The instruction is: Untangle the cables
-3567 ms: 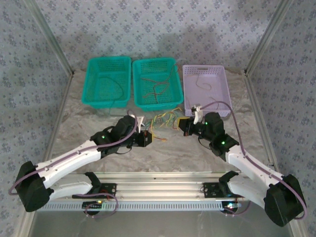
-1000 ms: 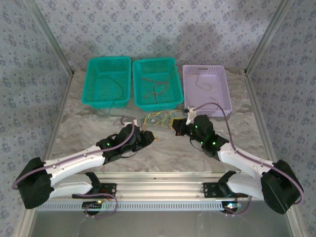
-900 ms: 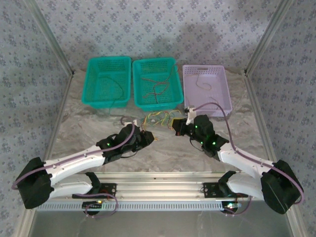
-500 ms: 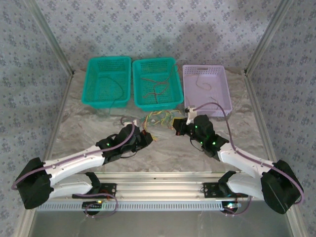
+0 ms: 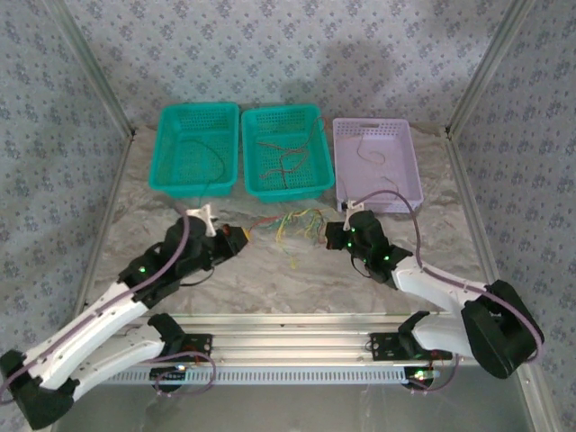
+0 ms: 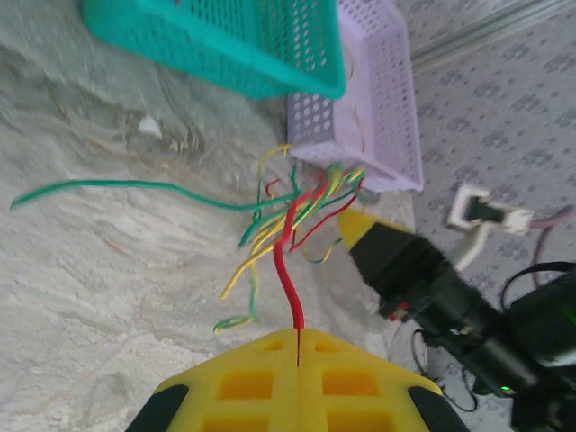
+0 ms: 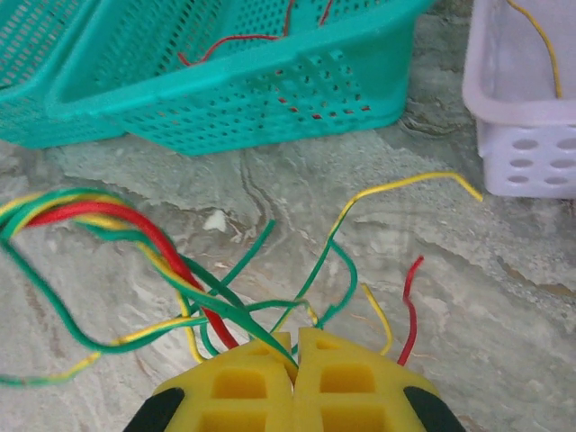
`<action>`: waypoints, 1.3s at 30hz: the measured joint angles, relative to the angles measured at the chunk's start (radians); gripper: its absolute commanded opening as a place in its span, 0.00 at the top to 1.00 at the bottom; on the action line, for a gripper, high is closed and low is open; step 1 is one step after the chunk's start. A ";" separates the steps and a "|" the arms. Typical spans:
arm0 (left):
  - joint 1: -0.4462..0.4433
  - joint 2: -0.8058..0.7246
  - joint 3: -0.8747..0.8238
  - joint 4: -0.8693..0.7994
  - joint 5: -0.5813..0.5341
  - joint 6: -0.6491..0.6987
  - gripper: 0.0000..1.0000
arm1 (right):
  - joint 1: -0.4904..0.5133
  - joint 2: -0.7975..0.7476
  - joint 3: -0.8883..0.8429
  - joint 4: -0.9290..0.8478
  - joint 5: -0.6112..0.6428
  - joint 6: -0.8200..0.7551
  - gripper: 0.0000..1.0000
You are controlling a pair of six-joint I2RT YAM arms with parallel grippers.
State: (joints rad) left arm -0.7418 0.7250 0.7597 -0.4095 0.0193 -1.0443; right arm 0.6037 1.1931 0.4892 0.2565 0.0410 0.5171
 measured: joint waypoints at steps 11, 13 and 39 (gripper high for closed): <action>0.227 -0.027 0.191 -0.172 0.071 0.158 0.96 | -0.012 0.022 -0.032 0.016 -0.051 -0.002 1.00; 0.232 0.006 0.203 -0.157 0.131 0.177 0.79 | -0.005 0.007 -0.060 0.036 -0.081 -0.006 1.00; -0.058 0.262 -0.128 -0.027 0.198 0.212 0.44 | 0.030 -0.101 -0.051 0.054 -0.170 -0.037 1.00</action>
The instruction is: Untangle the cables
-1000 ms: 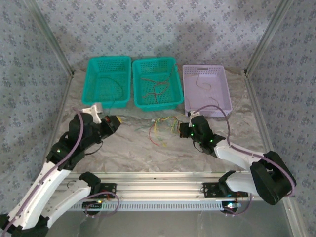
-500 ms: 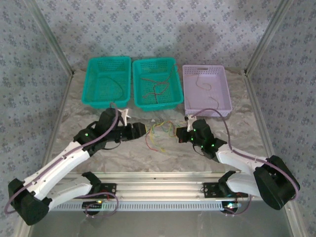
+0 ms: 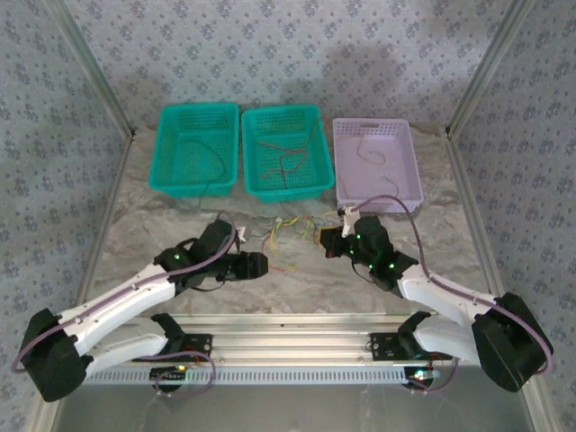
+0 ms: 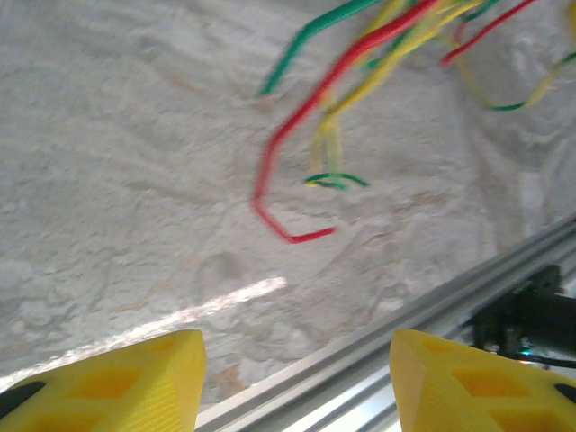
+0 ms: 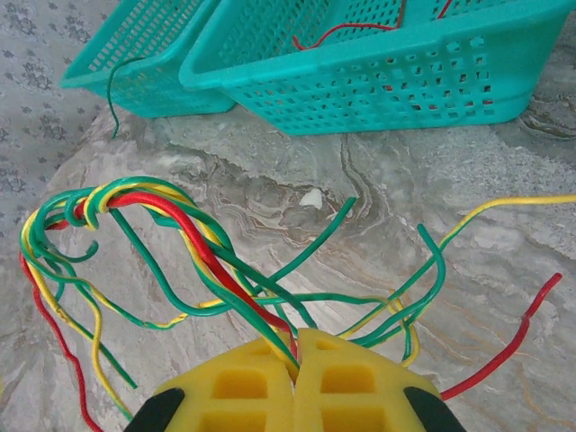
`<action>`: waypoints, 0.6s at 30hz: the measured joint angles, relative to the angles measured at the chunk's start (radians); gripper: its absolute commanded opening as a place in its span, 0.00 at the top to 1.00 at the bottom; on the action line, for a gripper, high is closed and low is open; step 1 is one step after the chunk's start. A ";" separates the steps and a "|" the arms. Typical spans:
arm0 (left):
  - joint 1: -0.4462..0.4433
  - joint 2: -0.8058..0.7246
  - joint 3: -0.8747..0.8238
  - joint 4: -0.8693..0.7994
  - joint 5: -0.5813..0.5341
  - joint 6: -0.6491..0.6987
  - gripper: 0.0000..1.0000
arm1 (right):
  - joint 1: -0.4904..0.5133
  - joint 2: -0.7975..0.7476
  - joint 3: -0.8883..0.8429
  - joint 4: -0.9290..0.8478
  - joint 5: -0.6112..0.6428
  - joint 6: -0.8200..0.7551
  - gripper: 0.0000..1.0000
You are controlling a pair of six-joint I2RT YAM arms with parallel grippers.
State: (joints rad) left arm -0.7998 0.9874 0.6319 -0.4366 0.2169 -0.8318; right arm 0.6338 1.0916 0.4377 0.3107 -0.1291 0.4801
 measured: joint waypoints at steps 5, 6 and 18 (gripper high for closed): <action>0.000 0.000 -0.058 0.078 -0.032 -0.042 0.42 | 0.000 -0.001 0.018 0.000 -0.028 0.010 1.00; 0.000 0.000 -0.060 0.097 -0.039 -0.045 0.41 | 0.000 0.000 0.025 0.000 -0.036 0.013 1.00; 0.000 -0.029 -0.091 0.237 -0.105 -0.071 0.58 | 0.011 0.011 0.046 0.002 -0.120 0.032 1.00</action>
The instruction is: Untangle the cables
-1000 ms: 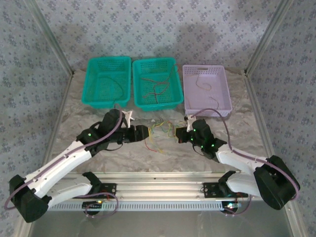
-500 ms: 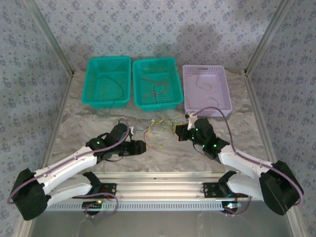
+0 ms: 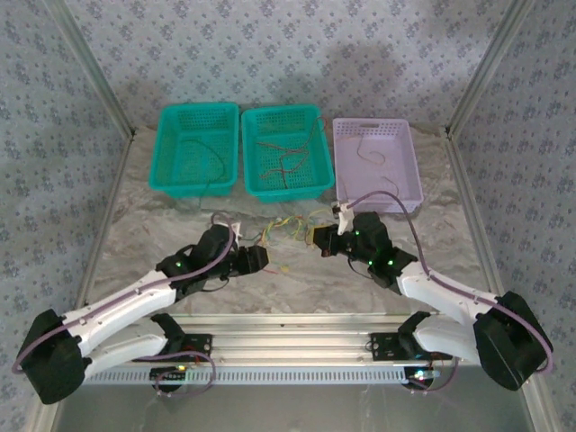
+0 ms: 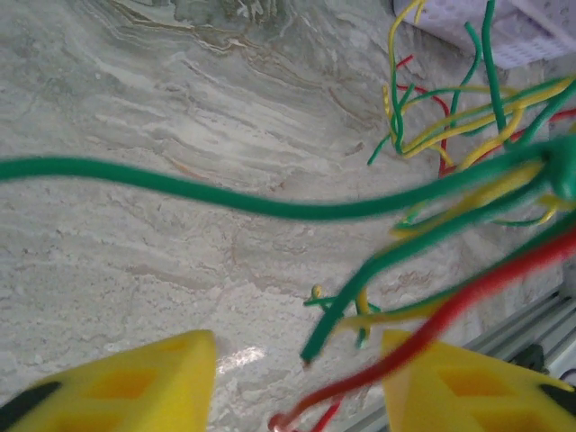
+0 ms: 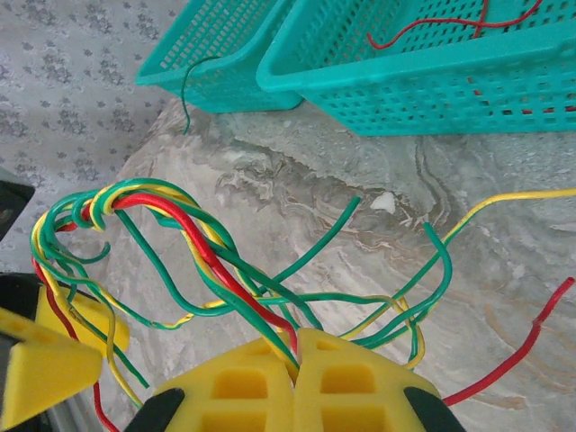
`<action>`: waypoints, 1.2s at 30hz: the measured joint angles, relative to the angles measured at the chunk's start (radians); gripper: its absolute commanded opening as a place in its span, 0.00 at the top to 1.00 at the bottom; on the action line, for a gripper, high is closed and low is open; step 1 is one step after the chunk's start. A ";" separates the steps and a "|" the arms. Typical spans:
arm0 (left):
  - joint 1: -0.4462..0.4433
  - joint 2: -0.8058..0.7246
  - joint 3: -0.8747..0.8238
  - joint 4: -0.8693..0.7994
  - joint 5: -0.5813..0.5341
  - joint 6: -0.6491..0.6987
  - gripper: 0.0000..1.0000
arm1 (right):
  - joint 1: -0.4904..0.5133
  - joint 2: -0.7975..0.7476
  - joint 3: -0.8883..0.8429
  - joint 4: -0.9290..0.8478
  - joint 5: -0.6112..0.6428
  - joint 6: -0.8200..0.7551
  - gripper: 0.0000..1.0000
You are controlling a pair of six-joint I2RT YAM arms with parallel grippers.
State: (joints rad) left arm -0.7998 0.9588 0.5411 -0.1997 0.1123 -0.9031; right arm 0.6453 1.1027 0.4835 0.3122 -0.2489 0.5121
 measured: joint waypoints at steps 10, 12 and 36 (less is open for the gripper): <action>0.000 -0.033 -0.013 0.021 -0.011 -0.009 0.72 | 0.002 0.020 0.017 0.007 -0.022 0.022 1.00; 0.000 -0.051 -0.021 0.021 -0.018 -0.008 0.74 | 0.002 0.020 0.019 0.007 -0.023 0.024 1.00; 0.000 -0.138 -0.063 0.037 -0.051 -0.033 0.72 | -0.011 0.048 0.019 0.059 -0.062 0.085 1.00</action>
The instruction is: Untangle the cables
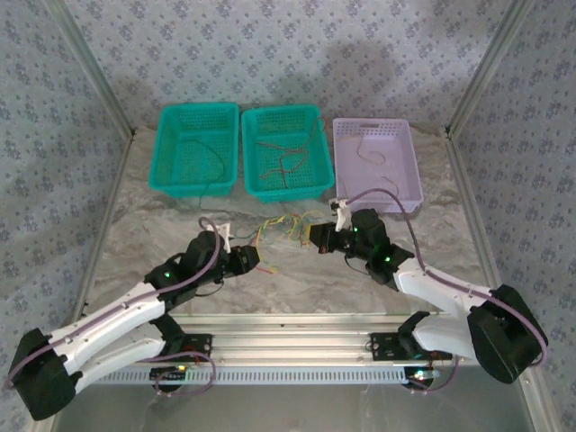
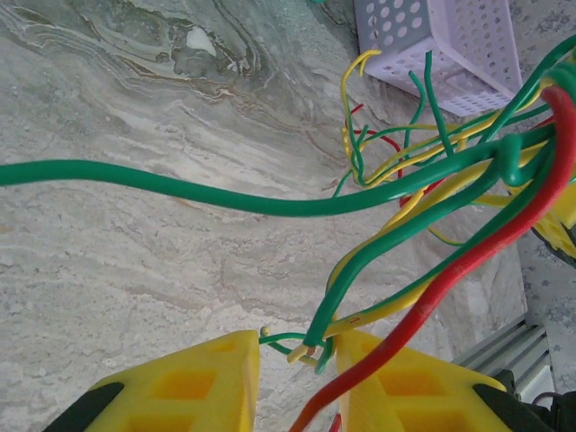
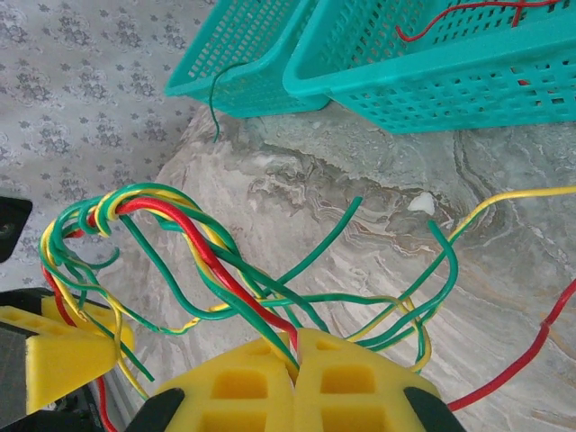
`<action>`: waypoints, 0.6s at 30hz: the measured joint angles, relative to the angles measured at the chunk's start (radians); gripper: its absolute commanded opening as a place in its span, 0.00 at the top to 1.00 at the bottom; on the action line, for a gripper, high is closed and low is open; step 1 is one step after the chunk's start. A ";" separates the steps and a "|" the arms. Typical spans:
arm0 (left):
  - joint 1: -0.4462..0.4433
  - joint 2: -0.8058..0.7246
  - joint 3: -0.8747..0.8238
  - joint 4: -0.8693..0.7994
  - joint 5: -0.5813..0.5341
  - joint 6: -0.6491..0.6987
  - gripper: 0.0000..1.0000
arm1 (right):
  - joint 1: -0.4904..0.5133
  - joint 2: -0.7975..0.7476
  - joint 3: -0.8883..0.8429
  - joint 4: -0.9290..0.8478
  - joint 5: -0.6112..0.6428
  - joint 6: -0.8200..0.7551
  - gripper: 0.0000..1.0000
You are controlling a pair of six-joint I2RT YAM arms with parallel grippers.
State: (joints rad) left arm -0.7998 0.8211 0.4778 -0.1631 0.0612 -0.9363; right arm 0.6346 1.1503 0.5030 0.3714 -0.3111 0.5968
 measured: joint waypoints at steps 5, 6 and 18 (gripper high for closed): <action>0.000 -0.031 -0.013 0.003 -0.010 -0.013 0.84 | -0.002 0.003 0.000 0.005 -0.001 0.007 1.00; 0.000 -0.034 -0.013 0.003 -0.011 -0.015 0.85 | -0.002 0.003 0.000 0.008 -0.001 0.010 1.00; 0.000 -0.085 -0.015 -0.012 -0.034 -0.014 1.00 | -0.004 0.023 0.000 0.025 0.001 0.028 1.00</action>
State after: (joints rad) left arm -0.7994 0.7357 0.4629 -0.1749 0.0277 -0.9508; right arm 0.6308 1.1736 0.5030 0.3965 -0.3103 0.6250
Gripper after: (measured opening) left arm 0.041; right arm 0.051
